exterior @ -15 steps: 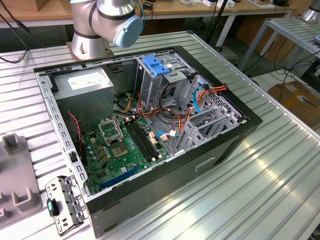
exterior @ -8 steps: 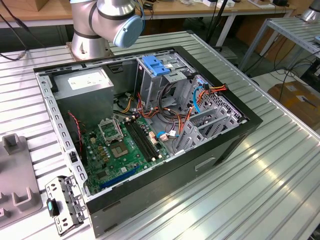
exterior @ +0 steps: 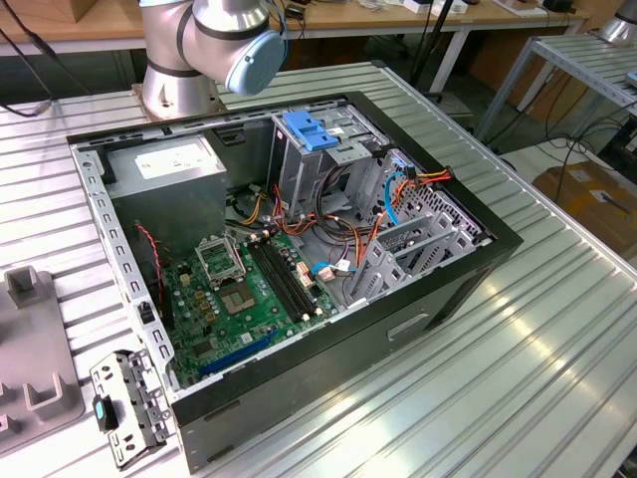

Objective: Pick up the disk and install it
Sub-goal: 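Pick up the disk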

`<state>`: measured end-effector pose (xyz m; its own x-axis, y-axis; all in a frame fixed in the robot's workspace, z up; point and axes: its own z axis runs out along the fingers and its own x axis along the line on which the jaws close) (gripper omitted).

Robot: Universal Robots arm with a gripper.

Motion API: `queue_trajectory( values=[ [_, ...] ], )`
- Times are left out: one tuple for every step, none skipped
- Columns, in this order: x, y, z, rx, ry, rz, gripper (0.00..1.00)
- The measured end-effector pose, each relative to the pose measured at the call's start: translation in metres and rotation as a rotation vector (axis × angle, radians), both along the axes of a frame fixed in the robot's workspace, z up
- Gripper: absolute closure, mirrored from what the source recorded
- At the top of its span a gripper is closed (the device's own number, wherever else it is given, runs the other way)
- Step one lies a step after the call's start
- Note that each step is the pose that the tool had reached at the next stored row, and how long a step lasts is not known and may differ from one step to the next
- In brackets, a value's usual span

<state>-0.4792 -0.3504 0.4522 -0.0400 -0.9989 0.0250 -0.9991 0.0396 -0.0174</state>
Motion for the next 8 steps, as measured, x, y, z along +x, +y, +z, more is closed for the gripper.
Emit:
queue_trajectory(
  values=[
    [0.0, 0.0, 0.0009, 0.0, 0.0002, 0.0, 0.63],
    [0.0, 0.0, 0.0017, 0.0, 0.0002, 0.0, 0.63],
    [0.0, 0.0, 0.0021, 0.0, 0.0003, 0.0, 0.63],
    [0.0, 0.0, 0.0021, 0.0, 0.0002, 0.0, 0.63],
    [0.0, 0.0, 0.0022, 0.0001, 0.0001, 0.0, 0.63],
    [0.0, 0.0, 0.0025, 0.0, 0.0003, 0.0, 0.63],
    [0.0, 0.0, 0.0027, 0.0, 0.0003, 0.0, 0.63],
    [0.0, 0.0, 0.0028, 0.0, 0.0003, 0.0, 0.63]
  ],
)
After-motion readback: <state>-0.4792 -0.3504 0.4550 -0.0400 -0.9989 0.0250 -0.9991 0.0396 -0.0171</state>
